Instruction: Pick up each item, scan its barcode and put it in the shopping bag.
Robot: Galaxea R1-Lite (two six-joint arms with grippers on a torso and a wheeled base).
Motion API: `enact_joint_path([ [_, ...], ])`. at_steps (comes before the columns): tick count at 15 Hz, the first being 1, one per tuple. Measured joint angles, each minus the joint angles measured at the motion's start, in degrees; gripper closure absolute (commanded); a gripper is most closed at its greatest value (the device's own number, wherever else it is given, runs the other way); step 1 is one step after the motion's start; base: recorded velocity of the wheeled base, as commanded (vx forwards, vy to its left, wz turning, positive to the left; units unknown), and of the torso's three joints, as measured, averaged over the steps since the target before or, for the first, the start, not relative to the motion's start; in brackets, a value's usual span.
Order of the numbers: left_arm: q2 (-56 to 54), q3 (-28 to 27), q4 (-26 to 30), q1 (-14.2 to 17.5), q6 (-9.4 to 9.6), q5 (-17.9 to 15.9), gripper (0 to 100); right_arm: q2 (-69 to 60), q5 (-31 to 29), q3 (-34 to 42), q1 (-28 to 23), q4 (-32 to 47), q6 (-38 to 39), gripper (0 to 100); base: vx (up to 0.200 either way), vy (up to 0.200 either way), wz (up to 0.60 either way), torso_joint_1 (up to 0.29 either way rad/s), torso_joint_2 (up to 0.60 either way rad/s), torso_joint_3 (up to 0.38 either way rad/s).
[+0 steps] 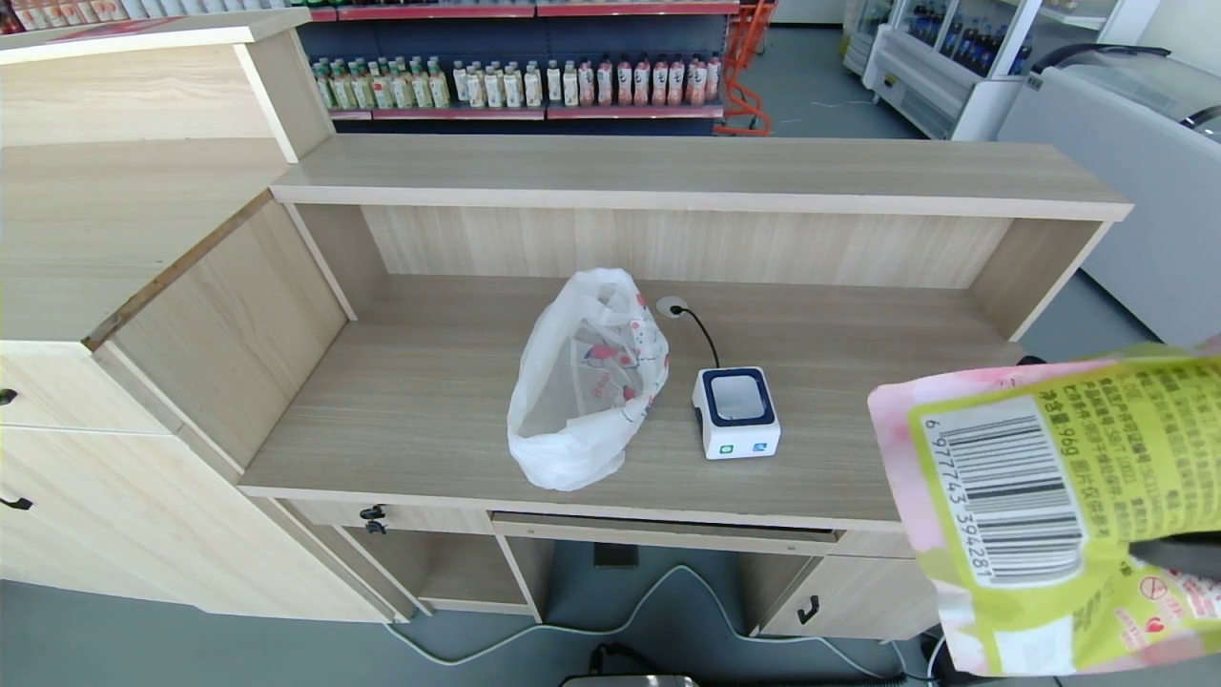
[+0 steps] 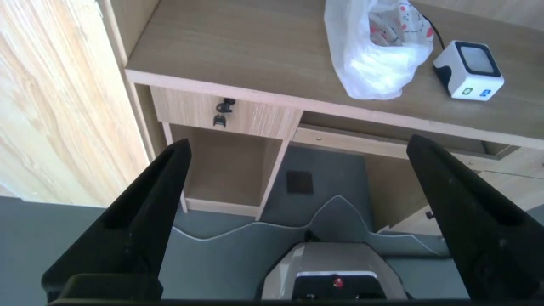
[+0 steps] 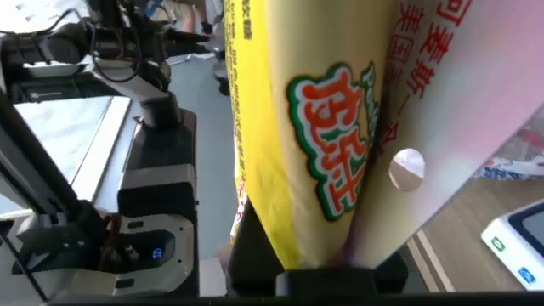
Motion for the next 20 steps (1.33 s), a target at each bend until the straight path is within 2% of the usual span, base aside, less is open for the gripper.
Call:
enact_joint_path([
  [1,0.0,0.0,0.0,0.0,0.00,0.0,0,0.2,-4.9,-0.2,-3.4,0.1,-0.1,100,0.000,0.000,0.00,0.000,0.00,0.000],
  [2,0.0,0.0,0.0,0.0,0.00,0.0,0,0.4,-12.9,-0.6,-7.5,0.3,-0.1,100,0.000,0.000,0.00,0.000,0.00,0.000],
  [4,0.0,0.0,0.0,0.0,0.00,0.0,0,1.0,-35.8,-1.7,-15.1,1.2,-0.1,100,0.000,0.000,0.00,0.000,0.00,0.000],
  [6,0.0,0.0,0.0,0.0,-0.02,0.0,0,1.6,-60.7,-2.6,-19.0,3.6,0.0,100,0.000,0.000,0.00,0.000,0.00,0.000],
  [7,0.0,0.0,0.0,0.0,0.00,0.0,0,1.9,-70.7,-2.8,-20.2,4.3,-0.6,100,0.000,0.000,0.00,0.000,0.00,0.000],
  [8,0.0,0.0,0.0,0.0,-0.02,0.0,0,2.2,-76.7,-2.9,-21.0,4.3,-3.4,100,0.000,0.000,0.00,0.000,0.00,0.000],
  [9,0.0,0.0,0.0,0.0,0.00,0.0,0,2.6,-78.7,-3.0,-21.6,3.5,-7.3,100,0.000,0.000,0.00,0.000,0.00,0.000],
  [11,0.0,0.0,0.0,0.0,-0.02,0.0,0,3.1,-79.1,-3.1,-22.1,-1.9,-13.1,100,0.000,0.000,0.00,0.000,0.00,0.000],
  [13,0.0,0.0,0.0,0.0,0.00,0.0,0,3.6,-79.0,-2.9,-22.1,-3.5,-17.2,100,0.000,0.000,0.00,0.000,0.00,0.000],
  [15,0.0,0.0,0.0,0.0,0.00,0.0,0,4.3,-78.2,-3.0,-21.7,-5.3,-23.2,100,0.000,0.000,0.60,0.005,0.00,0.002],
  [17,0.0,0.0,0.0,0.0,-0.02,0.0,0,5.1,-77.8,-3.1,-21.1,-9.3,-35.0,100,0.000,0.000,0.60,-0.002,0.00,0.002],
  [20,0.0,0.0,0.0,0.0,-0.02,0.0,0,8.2,-73.4,-3.4,-16.8,-16.8,-50.6,100,0.000,0.000,0.40,0.003,0.00,0.002],
])
